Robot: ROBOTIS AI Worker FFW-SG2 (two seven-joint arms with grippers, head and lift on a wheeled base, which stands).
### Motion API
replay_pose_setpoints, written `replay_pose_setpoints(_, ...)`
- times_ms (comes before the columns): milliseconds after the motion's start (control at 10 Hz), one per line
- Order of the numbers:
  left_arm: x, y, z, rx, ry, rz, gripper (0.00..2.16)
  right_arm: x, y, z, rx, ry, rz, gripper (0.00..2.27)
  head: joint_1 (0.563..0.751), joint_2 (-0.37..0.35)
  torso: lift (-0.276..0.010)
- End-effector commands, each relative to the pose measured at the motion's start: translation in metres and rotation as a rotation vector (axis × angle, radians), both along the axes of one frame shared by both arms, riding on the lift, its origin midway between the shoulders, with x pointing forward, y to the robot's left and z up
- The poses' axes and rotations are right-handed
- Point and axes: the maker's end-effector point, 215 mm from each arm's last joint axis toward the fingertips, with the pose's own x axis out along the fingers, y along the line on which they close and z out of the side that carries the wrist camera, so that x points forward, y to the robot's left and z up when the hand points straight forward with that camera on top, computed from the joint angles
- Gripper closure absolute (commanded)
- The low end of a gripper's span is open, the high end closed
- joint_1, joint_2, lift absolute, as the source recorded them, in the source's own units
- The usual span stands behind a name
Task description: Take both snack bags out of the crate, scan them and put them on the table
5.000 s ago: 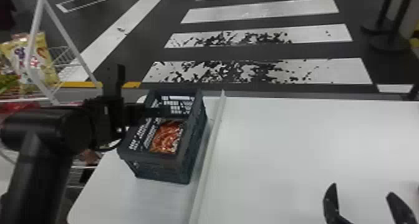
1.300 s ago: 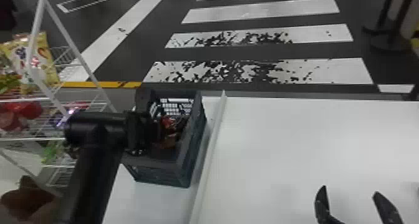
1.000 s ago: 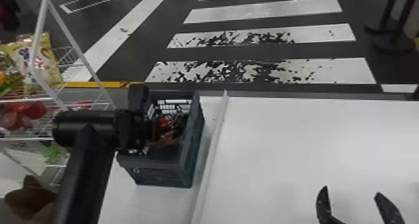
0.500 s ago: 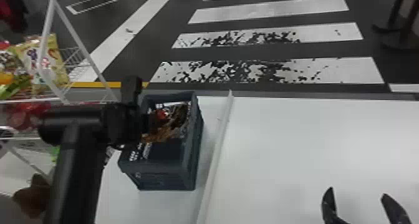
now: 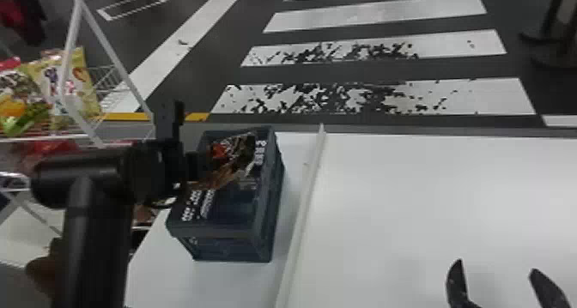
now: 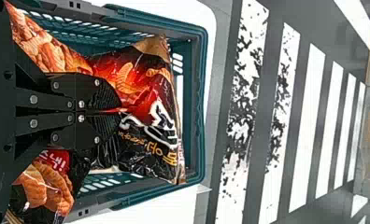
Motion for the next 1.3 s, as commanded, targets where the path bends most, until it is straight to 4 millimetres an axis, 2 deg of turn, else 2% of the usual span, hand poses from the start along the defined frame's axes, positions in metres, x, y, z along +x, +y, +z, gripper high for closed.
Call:
replay_pose_setpoints(0,0.0,-0.001,0.015,-0.02,-0.037,-0.001,2.14,0.0,0.001,0.0,0.0,0.001,0.0,0.04,0.695,0.31,-0.092)
replay_pose_setpoints(200,-0.004,-0.007,0.037,-0.009,-0.087,-0.007,2.14,-0.001,0.001,-0.003,0.0,0.009,0.002,0.04,0.695,0.311,-0.092)
replay_pose_setpoints(500,-0.016,-0.042,0.075,-0.028,-0.133,-0.05,2.14,0.0,0.002,-0.002,-0.002,0.01,0.002,0.04,0.695,0.292,-0.092)
replay_pose_setpoints(700,-0.026,-0.069,0.08,-0.044,-0.127,-0.078,2.14,0.0,-0.003,-0.003,-0.007,0.015,-0.006,0.05,0.695,0.273,-0.092)
replay_pose_setpoints(1000,-0.044,-0.127,0.074,-0.109,-0.105,-0.137,2.14,0.002,-0.006,0.002,-0.007,0.009,-0.013,0.05,0.695,0.211,-0.092)
replay_pose_setpoints(1200,-0.046,-0.175,0.076,-0.149,-0.115,-0.182,2.14,0.001,-0.012,0.004,-0.011,0.011,-0.024,0.05,0.695,0.173,-0.092)
